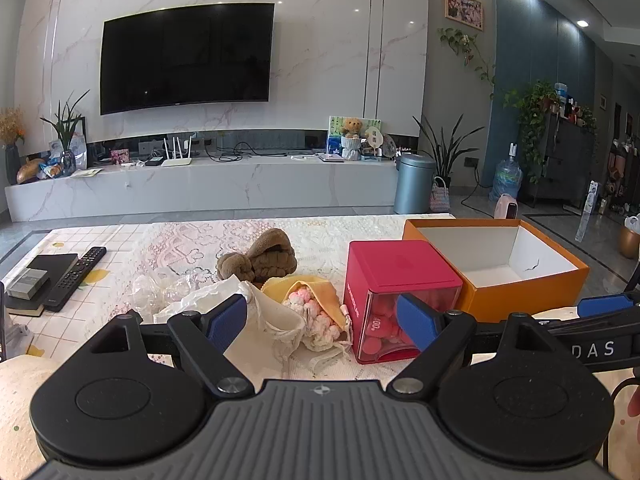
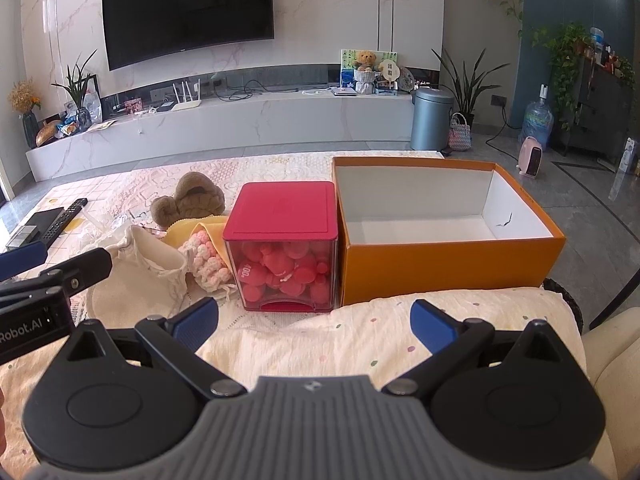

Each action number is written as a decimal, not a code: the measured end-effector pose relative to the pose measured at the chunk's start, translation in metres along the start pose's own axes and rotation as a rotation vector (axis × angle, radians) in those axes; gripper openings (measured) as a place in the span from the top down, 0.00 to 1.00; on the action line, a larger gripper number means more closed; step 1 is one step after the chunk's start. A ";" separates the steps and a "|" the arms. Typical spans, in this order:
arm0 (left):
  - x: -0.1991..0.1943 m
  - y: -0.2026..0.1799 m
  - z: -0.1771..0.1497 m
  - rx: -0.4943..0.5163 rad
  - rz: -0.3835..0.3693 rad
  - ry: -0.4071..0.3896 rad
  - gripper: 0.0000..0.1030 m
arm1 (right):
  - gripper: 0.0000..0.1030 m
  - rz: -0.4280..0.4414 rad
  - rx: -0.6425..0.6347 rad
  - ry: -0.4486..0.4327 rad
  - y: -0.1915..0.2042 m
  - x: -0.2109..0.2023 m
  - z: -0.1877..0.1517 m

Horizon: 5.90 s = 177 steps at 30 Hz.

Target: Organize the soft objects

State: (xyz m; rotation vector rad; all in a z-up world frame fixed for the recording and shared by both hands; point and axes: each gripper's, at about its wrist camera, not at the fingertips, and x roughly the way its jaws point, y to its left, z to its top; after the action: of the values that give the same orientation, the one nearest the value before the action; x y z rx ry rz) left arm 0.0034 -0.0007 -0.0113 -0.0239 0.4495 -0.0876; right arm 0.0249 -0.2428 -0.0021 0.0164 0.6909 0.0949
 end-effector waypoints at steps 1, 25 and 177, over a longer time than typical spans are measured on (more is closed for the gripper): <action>0.000 0.000 -0.001 0.000 0.000 0.001 0.04 | 0.03 0.000 0.000 0.001 0.000 0.000 0.000; 0.013 0.019 -0.007 -0.068 -0.076 0.102 0.33 | 0.03 0.055 -0.039 -0.025 0.010 0.016 -0.002; 0.041 -0.006 0.062 -0.041 -0.192 0.121 0.87 | 0.88 0.196 -0.111 -0.215 -0.032 0.010 0.072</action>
State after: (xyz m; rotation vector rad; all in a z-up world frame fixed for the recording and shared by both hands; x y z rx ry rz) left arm 0.0668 -0.0096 0.0269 -0.1022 0.5690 -0.2698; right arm 0.0814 -0.2726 0.0455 -0.0121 0.4673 0.3156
